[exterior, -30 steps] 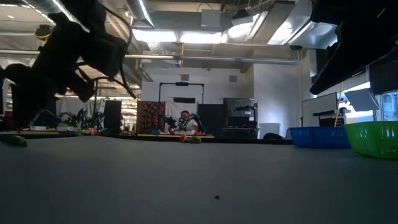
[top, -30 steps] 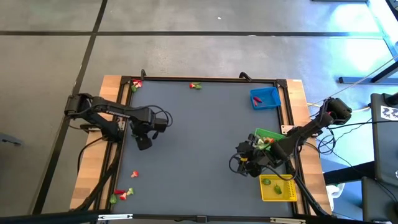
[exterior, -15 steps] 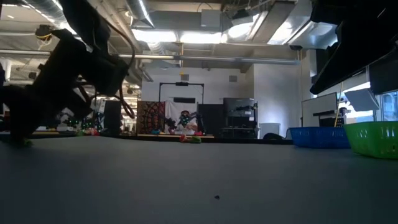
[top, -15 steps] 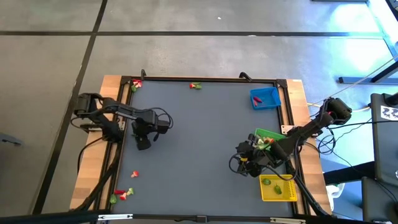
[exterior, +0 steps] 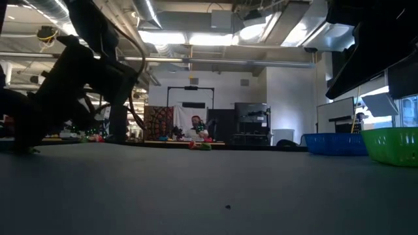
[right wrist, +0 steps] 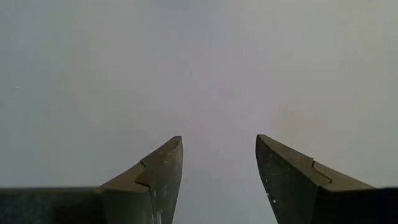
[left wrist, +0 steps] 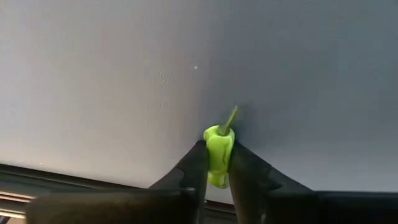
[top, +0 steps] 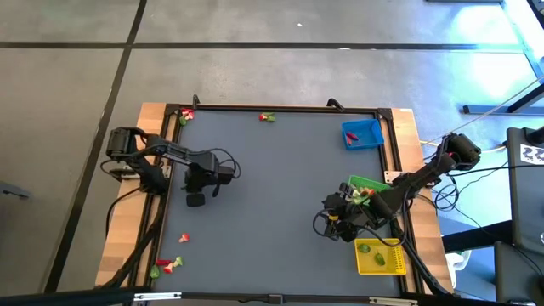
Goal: Sort produce into baskets
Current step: Put the green chili pepper into the blue basket
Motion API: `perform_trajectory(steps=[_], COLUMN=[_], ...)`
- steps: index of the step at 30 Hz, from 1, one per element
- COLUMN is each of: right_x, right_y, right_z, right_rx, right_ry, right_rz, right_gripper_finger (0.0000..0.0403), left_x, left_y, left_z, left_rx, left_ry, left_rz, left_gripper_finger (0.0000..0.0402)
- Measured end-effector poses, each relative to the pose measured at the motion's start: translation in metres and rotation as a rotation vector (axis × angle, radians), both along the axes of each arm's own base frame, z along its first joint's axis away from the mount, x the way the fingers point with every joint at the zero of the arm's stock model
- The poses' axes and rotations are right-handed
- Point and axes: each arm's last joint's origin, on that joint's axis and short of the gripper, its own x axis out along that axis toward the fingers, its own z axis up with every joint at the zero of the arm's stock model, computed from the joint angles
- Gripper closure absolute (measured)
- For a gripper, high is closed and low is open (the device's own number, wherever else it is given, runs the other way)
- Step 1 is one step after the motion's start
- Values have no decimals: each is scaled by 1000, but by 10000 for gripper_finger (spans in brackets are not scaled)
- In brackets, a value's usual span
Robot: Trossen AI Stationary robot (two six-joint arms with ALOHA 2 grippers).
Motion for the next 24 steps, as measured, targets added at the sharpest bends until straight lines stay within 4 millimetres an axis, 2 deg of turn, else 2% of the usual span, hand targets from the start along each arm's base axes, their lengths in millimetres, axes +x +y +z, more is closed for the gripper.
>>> perform_trajectory(steps=[4,8,16,24], right_x=[0,0,1,16], right_y=[0,0,-1,-7], right_z=[0,0,1,7], right_rx=[0,0,-8,57], right_ry=[1,2,-39,-111], right_rz=[0,0,-40,-44], right_gripper_finger=[200,200,200,200], left_x=[7,20,49,76], left_y=[0,-2,-7,-14], left_z=[4,15,62,109], left_rx=[11,21,46,54], left_ry=[-33,-104,-382,-794], left_rz=[-9,-24,-16,-33], left_gripper_finger=[378,378,369,366])
